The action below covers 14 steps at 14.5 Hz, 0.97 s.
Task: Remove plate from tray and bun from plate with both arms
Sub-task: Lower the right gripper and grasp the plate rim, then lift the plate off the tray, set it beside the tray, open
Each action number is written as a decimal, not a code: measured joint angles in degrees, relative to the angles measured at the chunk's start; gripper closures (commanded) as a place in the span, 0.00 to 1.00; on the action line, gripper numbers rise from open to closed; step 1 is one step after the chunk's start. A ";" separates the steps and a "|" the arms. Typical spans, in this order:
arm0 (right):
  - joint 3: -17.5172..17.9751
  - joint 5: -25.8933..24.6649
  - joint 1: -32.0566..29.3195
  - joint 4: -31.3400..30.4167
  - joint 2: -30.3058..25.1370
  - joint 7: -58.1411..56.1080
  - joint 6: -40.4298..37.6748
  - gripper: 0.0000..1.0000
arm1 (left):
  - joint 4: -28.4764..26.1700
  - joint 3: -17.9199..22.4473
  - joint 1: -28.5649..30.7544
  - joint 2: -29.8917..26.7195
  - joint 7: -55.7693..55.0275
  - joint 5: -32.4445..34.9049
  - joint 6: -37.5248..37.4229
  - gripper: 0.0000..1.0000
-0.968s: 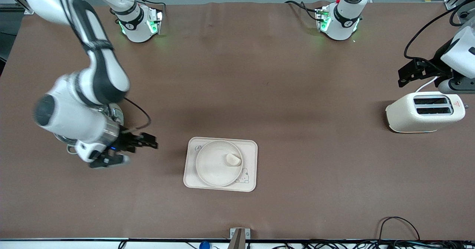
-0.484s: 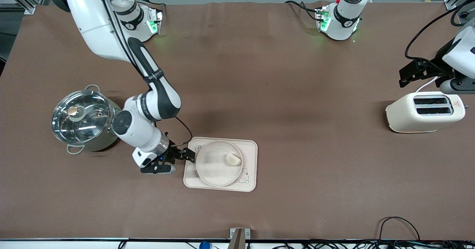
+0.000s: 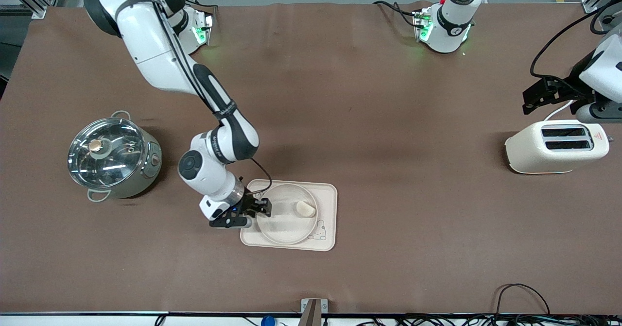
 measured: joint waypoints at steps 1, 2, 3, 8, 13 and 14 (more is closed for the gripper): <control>-0.01 0.09 0.38 0.20 0.36 0.00 0.33 0.99 | 0.00 0.00 0.00 0.00 0.00 0.00 0.00 0.00; -0.07 0.11 0.44 0.47 0.50 0.00 0.43 0.99 | 0.00 0.00 0.00 0.00 0.00 0.00 0.00 0.00; -0.26 0.11 0.41 0.77 0.52 0.00 0.42 0.99 | 0.01 0.01 0.00 0.00 0.00 0.00 0.00 0.00; 0.04 0.38 -1.94 4.77 -0.22 -0.23 -4.87 1.00 | 0.07 0.02 0.01 -0.04 0.00 0.00 0.00 0.00; 13.61 0.45 -12.03 -2.42 -5.85 -2.74 -7.29 1.00 | 0.10 0.02 0.00 -0.27 0.00 0.00 -0.92 0.00; 16.51 0.45 -14.19 -6.22 -8.04 -3.18 -6.87 1.00 | 0.11 0.02 0.00 -0.30 0.00 0.00 -0.94 0.00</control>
